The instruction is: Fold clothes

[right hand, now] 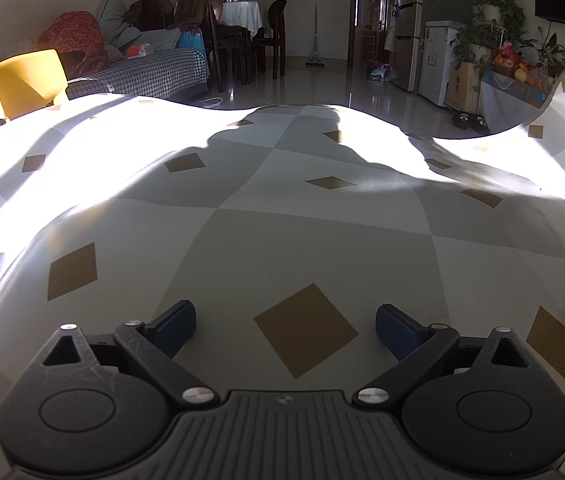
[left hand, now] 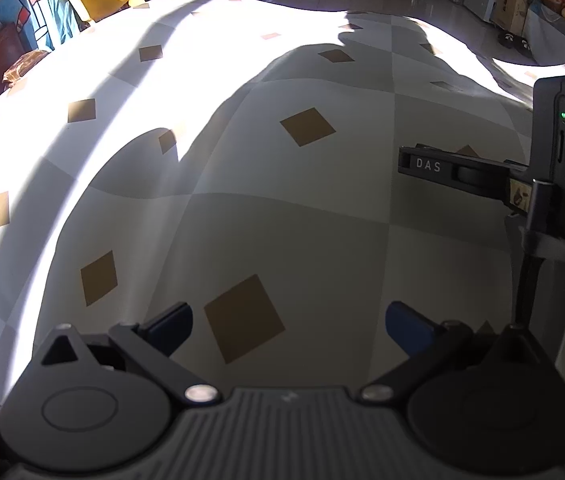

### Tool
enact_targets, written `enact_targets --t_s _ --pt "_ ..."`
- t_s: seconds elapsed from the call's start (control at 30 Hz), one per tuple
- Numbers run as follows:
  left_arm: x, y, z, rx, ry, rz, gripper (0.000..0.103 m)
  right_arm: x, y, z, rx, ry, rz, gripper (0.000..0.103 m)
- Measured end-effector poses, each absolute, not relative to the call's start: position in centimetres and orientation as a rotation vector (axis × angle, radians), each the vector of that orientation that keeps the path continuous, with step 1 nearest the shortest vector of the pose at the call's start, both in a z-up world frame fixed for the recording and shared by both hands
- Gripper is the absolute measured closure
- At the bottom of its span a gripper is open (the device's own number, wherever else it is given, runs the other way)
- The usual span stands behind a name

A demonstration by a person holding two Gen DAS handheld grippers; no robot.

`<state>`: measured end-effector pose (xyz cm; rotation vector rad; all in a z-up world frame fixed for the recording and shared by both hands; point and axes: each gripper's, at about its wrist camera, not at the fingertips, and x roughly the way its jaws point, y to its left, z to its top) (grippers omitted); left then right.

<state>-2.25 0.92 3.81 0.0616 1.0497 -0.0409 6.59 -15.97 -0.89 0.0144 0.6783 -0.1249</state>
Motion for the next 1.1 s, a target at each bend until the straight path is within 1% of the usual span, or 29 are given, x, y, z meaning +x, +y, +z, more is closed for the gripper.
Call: enact_targets --t_s 0.57,1.1 --pt "-2.1 0.5 3.1 0.109 1.047 -0.046 0.0 6.6 -16.0 -0.9 0.015 0.679 -0.125 0.005" --pt "-1.8 1.0 2.6 0.085 1.075 -0.068 0.0 6.6 -16.0 -0.9 0.015 0.68 -0.125 0.004"
